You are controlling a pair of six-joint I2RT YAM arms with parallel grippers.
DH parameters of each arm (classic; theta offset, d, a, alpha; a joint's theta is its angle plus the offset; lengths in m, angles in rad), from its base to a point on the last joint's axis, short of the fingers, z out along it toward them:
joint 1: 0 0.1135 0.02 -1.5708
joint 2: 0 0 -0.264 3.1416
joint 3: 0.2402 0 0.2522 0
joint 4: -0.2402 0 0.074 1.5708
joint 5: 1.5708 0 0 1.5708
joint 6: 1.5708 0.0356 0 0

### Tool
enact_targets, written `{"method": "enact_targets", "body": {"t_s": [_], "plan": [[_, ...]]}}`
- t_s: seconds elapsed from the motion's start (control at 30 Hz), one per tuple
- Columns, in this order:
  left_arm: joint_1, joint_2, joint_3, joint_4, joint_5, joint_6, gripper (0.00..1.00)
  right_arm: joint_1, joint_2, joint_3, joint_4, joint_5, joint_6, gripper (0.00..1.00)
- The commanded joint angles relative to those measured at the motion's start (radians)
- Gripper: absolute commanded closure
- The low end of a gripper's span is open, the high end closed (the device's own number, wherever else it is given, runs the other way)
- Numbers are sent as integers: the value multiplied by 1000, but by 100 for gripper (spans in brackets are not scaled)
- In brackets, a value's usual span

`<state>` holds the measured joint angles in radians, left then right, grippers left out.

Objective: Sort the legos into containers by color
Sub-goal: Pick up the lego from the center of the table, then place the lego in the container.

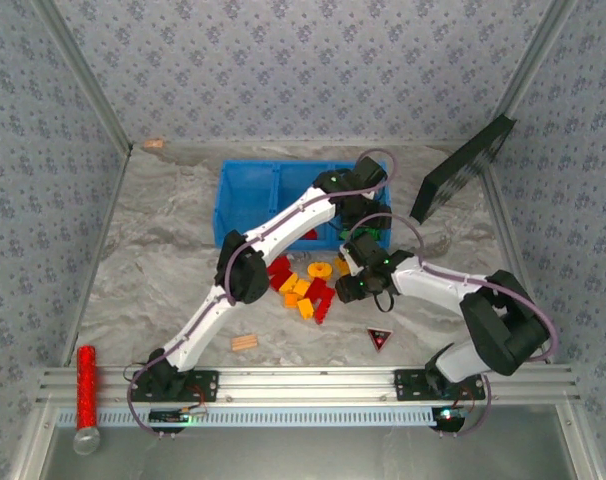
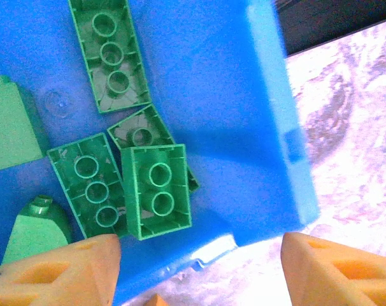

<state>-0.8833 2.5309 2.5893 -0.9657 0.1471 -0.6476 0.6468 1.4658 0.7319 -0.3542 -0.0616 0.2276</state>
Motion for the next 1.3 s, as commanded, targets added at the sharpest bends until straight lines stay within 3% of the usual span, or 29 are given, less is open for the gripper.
{"method": "enact_targets", "body": {"t_s": [0.0,0.3,0.47,0.77,0.87,1.13,1.27], "plan": [[13,-91,37,22,30,11,32,7,23,27,-12,-11,2,55],[50,-200,36,19,65,34,32,26,73,54,-64,10,30,69],[65,-325,-56,-69,-7,150,31,39,46,84,-113,5,47,76],[179,-748,-700,90,-67,214,30,30,-79,189,-242,-23,105,79],[231,-851,-832,116,-64,221,29,28,-73,273,-302,-21,102,80],[272,-1046,-1139,107,-83,307,29,18,103,591,-340,-1,67,80],[260,-1159,-1325,171,-34,312,29,17,234,752,-351,8,62,80]]}}
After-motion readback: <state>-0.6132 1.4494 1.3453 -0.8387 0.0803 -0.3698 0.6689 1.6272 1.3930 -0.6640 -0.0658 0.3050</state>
